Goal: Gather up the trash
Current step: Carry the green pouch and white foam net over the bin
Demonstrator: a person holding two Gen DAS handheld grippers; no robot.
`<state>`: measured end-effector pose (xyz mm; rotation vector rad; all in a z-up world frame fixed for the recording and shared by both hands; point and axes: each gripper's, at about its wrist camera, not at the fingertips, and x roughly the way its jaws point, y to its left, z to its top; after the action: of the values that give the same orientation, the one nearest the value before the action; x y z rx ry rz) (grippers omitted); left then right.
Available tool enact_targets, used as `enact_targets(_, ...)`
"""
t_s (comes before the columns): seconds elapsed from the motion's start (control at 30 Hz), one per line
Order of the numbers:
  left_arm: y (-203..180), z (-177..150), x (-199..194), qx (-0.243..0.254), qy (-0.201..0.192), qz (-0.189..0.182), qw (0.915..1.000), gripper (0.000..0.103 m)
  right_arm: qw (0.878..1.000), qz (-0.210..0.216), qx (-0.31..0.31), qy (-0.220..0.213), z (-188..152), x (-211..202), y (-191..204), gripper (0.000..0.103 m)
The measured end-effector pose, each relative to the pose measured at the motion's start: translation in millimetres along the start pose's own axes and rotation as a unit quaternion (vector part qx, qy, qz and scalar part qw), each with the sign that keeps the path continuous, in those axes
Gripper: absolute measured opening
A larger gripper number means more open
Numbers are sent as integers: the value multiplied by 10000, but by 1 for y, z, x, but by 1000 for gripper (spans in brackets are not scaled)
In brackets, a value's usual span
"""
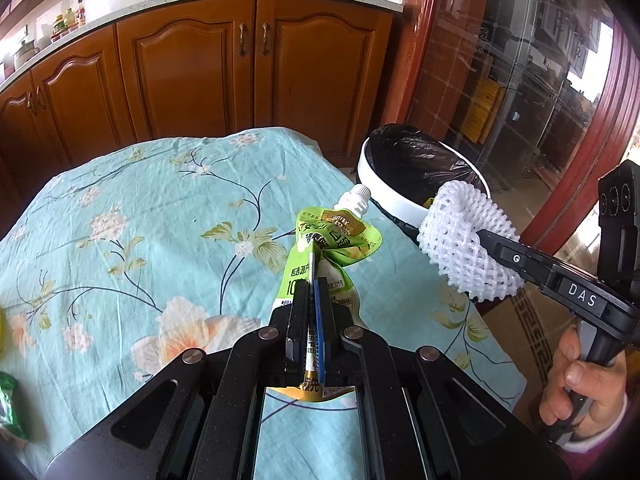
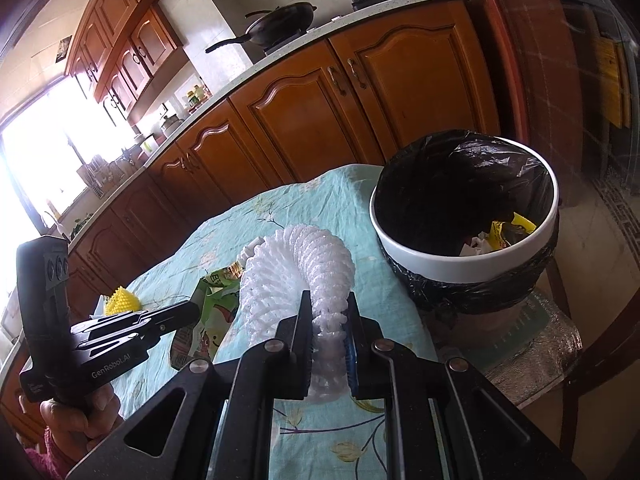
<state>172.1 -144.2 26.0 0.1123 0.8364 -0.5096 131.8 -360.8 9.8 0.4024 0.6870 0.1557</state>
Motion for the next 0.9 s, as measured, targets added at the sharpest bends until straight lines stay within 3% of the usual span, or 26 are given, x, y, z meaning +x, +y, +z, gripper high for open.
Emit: enact_targets(0.9,-55,43,19,430,-93,-316,9985,2,9988,-357,168,-274,26,-19,-47,13)
